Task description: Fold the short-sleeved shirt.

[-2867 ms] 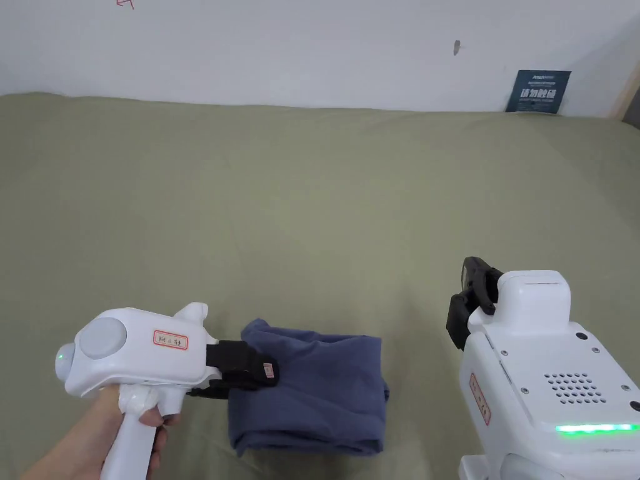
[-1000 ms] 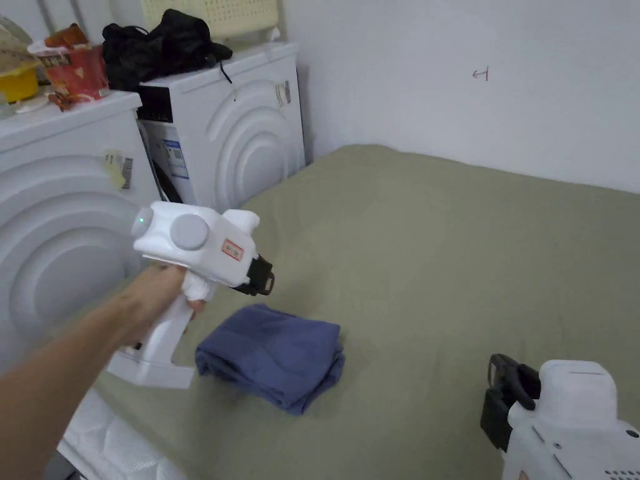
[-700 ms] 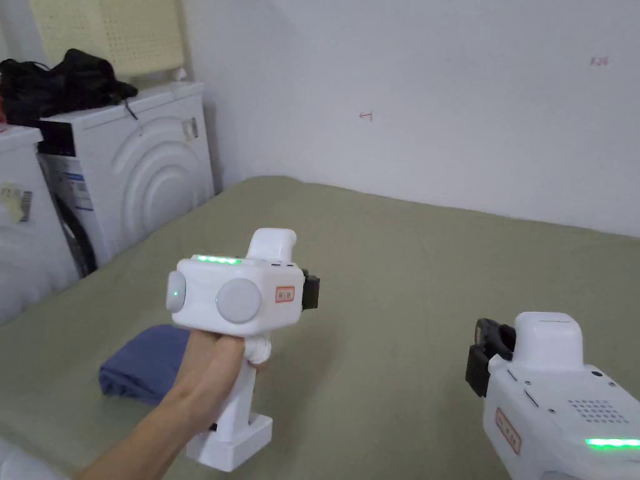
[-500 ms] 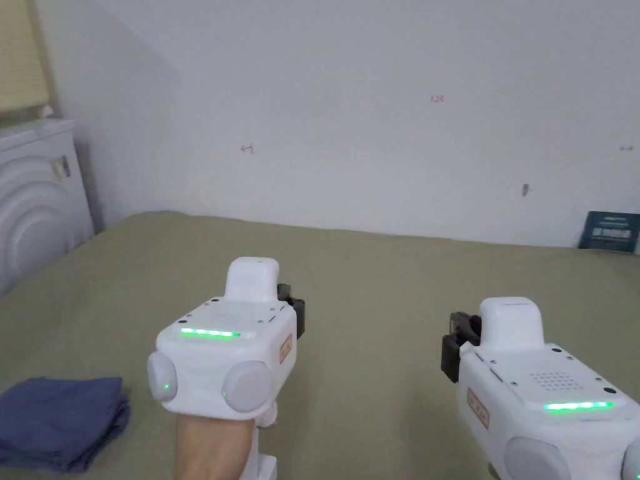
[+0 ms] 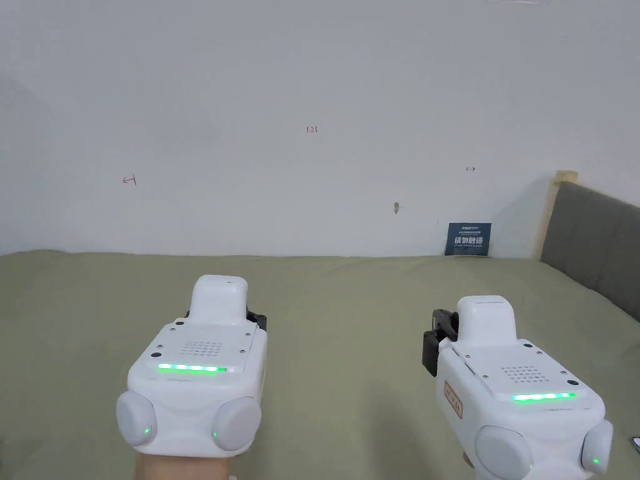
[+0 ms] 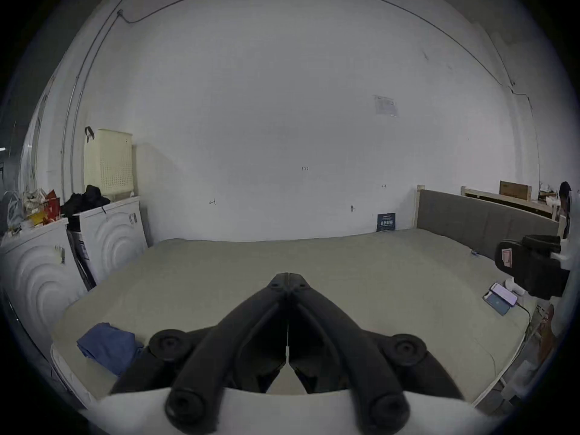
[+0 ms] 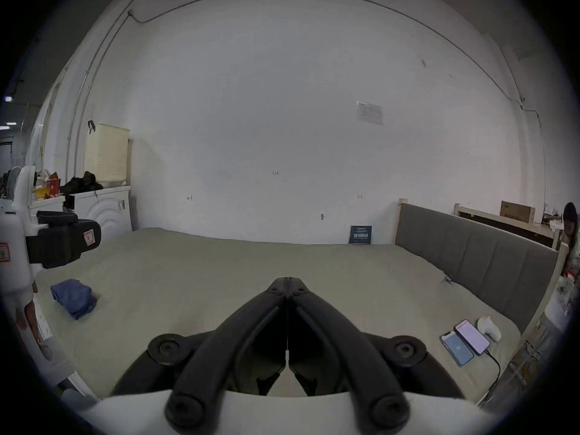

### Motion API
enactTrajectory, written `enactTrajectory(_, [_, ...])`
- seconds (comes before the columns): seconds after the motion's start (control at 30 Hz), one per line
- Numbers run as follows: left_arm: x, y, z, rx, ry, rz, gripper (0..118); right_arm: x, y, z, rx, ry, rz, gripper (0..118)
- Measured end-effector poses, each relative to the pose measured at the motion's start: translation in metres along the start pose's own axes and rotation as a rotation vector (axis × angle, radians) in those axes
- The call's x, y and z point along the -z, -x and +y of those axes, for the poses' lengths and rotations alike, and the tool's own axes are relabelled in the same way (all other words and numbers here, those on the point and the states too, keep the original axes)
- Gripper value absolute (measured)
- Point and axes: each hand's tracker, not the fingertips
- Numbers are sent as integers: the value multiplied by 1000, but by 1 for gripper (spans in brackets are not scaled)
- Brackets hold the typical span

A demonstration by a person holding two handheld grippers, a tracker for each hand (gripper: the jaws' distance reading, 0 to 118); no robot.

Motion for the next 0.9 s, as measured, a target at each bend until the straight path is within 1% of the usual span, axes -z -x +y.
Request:
enactTrajectory(0.43, [-3, 25, 4, -9, 9, 32, 0, 10, 25, 4, 6, -15, 41, 0])
enactTrajectory(0.57, [1, 28, 3, -7, 24, 41, 5, 11, 28, 6, 9, -30, 37, 2])
enactTrajectory(0.6, [1, 28, 2, -8, 26, 54, 18, 11, 29, 7, 16, -39, 21, 11])
enactTrajectory(0.63, [3, 29, 2, -5, 31, 49, 61, 11, 28, 7, 28, -45, 15, 40])
enactTrajectory(0.67, [7, 30, 2, -1, 62, 46, 98, 13, 26, 8, 40, -38, 29, 73])
enactTrajectory(0.7, [10, 29, 0, 4, 76, 53, 118, 17, 24, 9, 51, 0, 52, 105])
enactTrajectory(0.73, [6, 29, -4, -6, 23, 58, 118, 20, 24, 9, 54, 22, 44, 117])
enactTrajectory(0.77, [7, 28, -6, 6, 39, 63, 118, 14, 24, 12, 58, -40, 35, 116])
enactTrajectory(0.8, [7, 28, -6, 7, 39, 69, 118, 15, 25, 14, 41, -17, 35, 118])
enactTrajectory(0.9, [6, 30, -7, -25, 41, 61, 118, 16, 25, 15, 29, -16, 47, 118])
